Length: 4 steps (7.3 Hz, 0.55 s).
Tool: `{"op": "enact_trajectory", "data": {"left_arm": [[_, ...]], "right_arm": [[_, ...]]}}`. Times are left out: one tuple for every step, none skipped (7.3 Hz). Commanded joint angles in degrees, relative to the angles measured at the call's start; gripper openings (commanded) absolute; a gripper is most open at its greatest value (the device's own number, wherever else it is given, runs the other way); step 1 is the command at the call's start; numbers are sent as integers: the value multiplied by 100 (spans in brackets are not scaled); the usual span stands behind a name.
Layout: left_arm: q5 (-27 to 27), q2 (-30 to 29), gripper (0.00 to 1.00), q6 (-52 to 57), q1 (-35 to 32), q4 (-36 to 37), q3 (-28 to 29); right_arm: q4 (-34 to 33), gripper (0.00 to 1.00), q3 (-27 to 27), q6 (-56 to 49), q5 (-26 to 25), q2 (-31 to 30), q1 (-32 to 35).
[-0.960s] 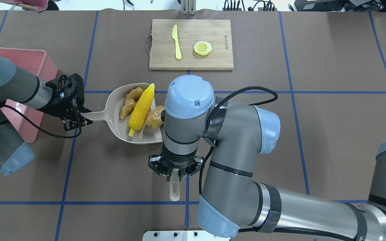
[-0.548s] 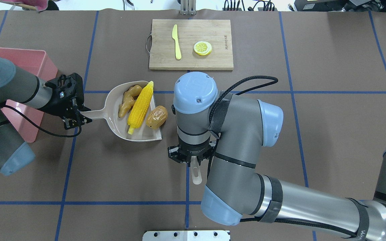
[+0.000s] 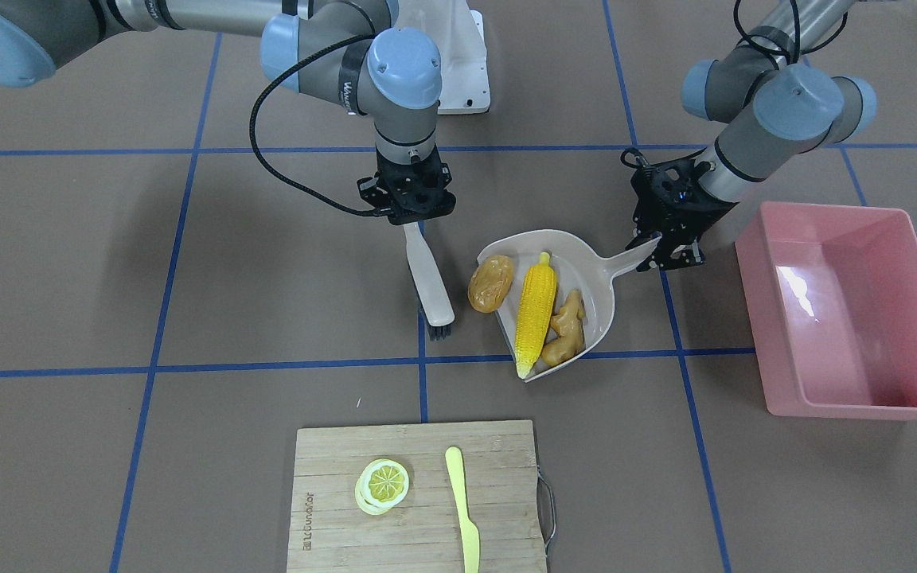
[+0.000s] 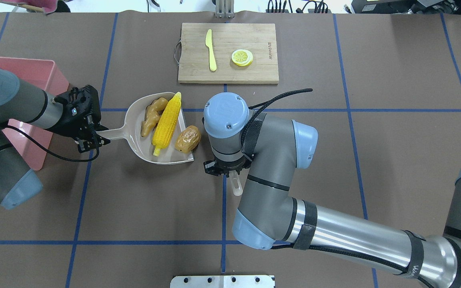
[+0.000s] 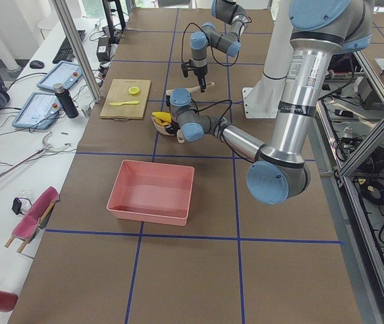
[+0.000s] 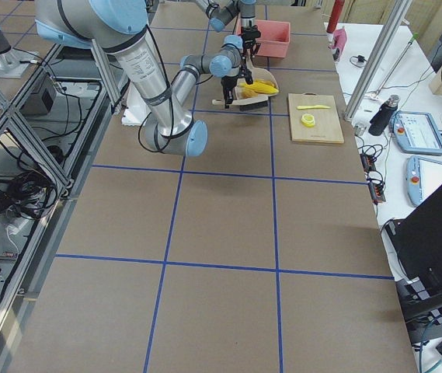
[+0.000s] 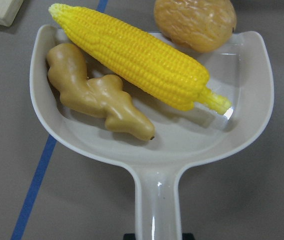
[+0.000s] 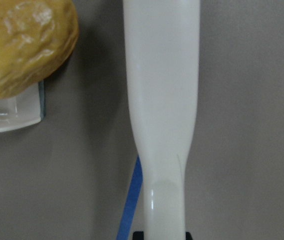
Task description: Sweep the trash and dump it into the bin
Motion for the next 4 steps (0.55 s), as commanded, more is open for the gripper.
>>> {"op": "enact_trajectory", "data": {"left_arm": [[20, -1, 0, -22, 0, -5, 1], [20, -9, 0, -22, 0, -5, 1], [20, -9, 0, -74, 0, -5, 1], [11, -9, 0, -179, 9, -5, 1]], "right_arm": [[402, 0, -311, -74, -245, 92, 3], [516, 0, -434, -188, -316, 119, 12], [691, 0, -627, -215, -395, 137, 12], [1267, 0, -1116, -120, -352, 319, -14]]}}
